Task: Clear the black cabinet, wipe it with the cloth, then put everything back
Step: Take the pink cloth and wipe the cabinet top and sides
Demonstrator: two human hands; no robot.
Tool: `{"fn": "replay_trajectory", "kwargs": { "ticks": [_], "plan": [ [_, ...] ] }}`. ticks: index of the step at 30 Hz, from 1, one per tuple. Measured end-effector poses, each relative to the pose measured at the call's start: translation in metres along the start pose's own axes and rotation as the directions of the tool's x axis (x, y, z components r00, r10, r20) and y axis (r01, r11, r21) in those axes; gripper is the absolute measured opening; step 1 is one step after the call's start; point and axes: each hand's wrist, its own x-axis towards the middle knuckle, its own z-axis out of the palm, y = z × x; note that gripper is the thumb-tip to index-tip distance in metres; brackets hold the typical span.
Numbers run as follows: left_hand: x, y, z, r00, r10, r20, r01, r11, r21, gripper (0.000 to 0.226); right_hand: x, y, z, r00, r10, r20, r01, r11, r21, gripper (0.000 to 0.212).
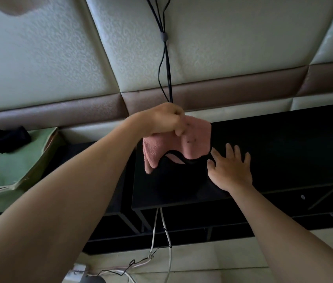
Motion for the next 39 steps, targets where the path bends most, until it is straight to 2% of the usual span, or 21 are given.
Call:
{"fn": "replay_trajectory", "kwargs": {
  "ticks": [1,2,5,8,10,12,13,16,21,34,36,39],
  "plan": [
    [-0.002,-0.001,-0.002,0.999,-0.020,0.035,0.022,0.997,-0.080,0.017,0.001,0.000,-0.001,1.000,0.000,0.010,0.000,1.000,-0.003,0.058],
    [-0.003,-0.004,0.000,0.997,-0.038,0.063,0.043,0.996,-0.084,0.021,0.001,0.000,-0.001,1.000,0.001,0.021,-0.001,1.000,-0.006,0.058],
    [0.004,-0.036,0.024,0.986,-0.114,0.123,0.087,0.974,0.208,0.018,0.002,0.001,-0.002,0.999,-0.002,0.032,0.003,1.000,-0.014,0.059],
    [0.015,-0.075,0.055,0.969,-0.212,0.129,0.160,0.930,0.330,0.016,0.001,0.001,-0.001,1.000,0.005,0.004,-0.005,1.000,0.013,0.058],
    [0.017,-0.088,0.066,0.968,-0.240,0.071,0.179,0.861,0.476,0.041,0.001,0.000,-0.001,1.000,0.002,0.009,-0.003,1.000,0.022,0.058],
    [0.019,-0.090,0.078,0.989,-0.145,-0.042,0.138,0.757,0.639,0.068,0.003,0.001,-0.001,1.000,-0.004,0.018,0.004,1.000,0.027,0.057],
    [0.017,-0.088,0.086,0.993,-0.067,-0.094,0.112,0.743,0.659,0.071,0.003,0.001,0.000,1.000,-0.004,0.017,0.004,1.000,0.028,0.057],
    [0.007,-0.086,0.120,0.981,0.096,-0.167,0.024,0.800,0.600,0.066,0.003,0.001,0.001,1.000,-0.002,0.012,0.002,1.000,0.028,0.058],
    [-0.002,-0.100,0.154,0.997,0.033,-0.070,0.013,0.825,0.564,0.067,0.003,0.000,0.000,1.000,0.011,0.015,-0.012,1.000,0.021,0.058],
    [0.019,-0.106,0.142,0.992,0.120,-0.039,-0.076,0.814,0.576,0.068,0.003,-0.002,0.001,0.996,0.069,0.056,-0.068,0.997,-0.033,0.056],
    [0.013,-0.104,0.144,0.991,0.113,-0.067,-0.053,0.812,0.581,0.068,0.002,-0.002,0.000,0.996,0.070,0.056,-0.069,0.997,-0.018,0.056],
    [0.000,-0.098,0.148,0.971,0.074,-0.227,0.074,0.810,0.581,0.064,0.004,0.000,-0.002,0.997,0.055,0.058,-0.056,0.998,0.022,0.057]
  ]
}}
